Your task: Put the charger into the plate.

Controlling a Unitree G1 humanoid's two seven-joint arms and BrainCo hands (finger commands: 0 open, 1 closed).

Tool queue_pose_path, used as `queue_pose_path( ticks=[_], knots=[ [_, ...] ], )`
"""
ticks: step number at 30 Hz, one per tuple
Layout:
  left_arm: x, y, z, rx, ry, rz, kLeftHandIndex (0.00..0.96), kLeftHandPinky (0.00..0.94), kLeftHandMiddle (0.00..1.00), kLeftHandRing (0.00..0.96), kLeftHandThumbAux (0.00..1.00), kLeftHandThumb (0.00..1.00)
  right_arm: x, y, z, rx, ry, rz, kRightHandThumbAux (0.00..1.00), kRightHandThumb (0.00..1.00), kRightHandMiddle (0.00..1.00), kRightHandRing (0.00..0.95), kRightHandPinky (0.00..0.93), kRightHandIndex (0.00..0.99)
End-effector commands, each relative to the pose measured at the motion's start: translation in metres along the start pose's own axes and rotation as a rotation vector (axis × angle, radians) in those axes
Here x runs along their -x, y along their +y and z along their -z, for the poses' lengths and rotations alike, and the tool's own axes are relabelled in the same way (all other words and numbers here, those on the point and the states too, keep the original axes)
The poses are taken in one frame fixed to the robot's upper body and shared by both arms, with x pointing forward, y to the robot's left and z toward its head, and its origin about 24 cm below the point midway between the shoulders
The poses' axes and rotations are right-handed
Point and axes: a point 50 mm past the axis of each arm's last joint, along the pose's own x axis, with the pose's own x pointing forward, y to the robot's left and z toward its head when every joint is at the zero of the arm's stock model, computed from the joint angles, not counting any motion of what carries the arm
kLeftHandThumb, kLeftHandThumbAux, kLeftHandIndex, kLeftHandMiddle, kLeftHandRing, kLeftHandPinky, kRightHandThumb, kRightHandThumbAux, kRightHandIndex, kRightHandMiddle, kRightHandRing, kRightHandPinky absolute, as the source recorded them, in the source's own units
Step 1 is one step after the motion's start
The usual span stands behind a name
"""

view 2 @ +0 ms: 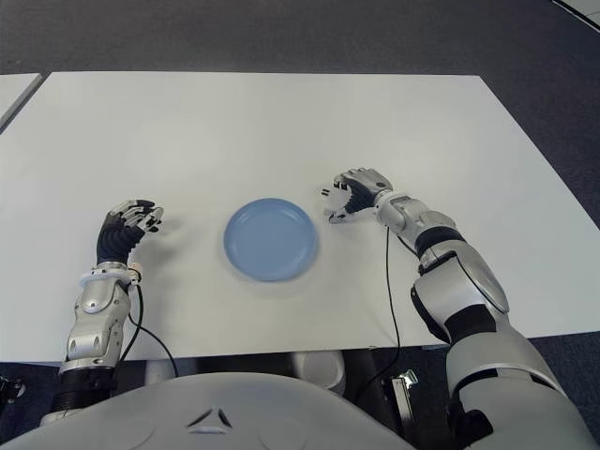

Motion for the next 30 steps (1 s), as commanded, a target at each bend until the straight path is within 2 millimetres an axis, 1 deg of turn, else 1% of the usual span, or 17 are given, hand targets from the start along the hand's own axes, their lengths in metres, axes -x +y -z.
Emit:
queue_pose_path(
  ticks=[1,8,12,22,24,27,30],
  knots=[
    [-0.001,0.001,0.000,-0.003,0.008,-0.016,0.428,0.515,0.525,0.533,0.723,0.701,0.002,0.013,-0.002,-0.093,-0.011,-0.072,0.682,0.842,0.579,0.741,0.739,0.415],
    [-0.001,0.000,0.000,0.009,0.005,-0.028,0.427,0.505,0.522,0.526,0.723,0.702,-0.003,0.002,-0.004,-0.182,-0.004,-0.086,0.683,0.843,0.574,0.776,0.782,0.419],
    [-0.001,-0.001,0.000,0.014,0.007,-0.035,0.427,0.503,0.522,0.524,0.723,0.702,-0.005,-0.001,-0.005,-0.215,0.013,-0.083,0.682,0.843,0.571,0.801,0.813,0.423],
    [-0.003,-0.001,0.001,0.014,0.004,-0.047,0.428,0.512,0.524,0.529,0.723,0.703,-0.012,-0.012,-0.013,-0.306,0.005,-0.011,0.679,0.845,0.565,0.835,0.841,0.430],
    [-0.003,-0.001,0.001,0.015,0.002,-0.046,0.427,0.514,0.524,0.531,0.723,0.703,-0.013,-0.017,-0.016,-0.311,-0.013,0.006,0.678,0.846,0.566,0.840,0.847,0.431],
    [-0.004,-0.001,0.001,0.029,-0.009,-0.036,0.427,0.522,0.526,0.537,0.722,0.704,-0.016,-0.039,-0.028,-0.321,-0.071,0.091,0.677,0.846,0.563,0.850,0.857,0.433],
    [-0.005,-0.001,0.001,0.036,-0.010,-0.035,0.428,0.526,0.531,0.543,0.722,0.704,-0.015,-0.046,-0.032,-0.318,-0.090,0.134,0.676,0.846,0.558,0.858,0.863,0.433]
  ],
)
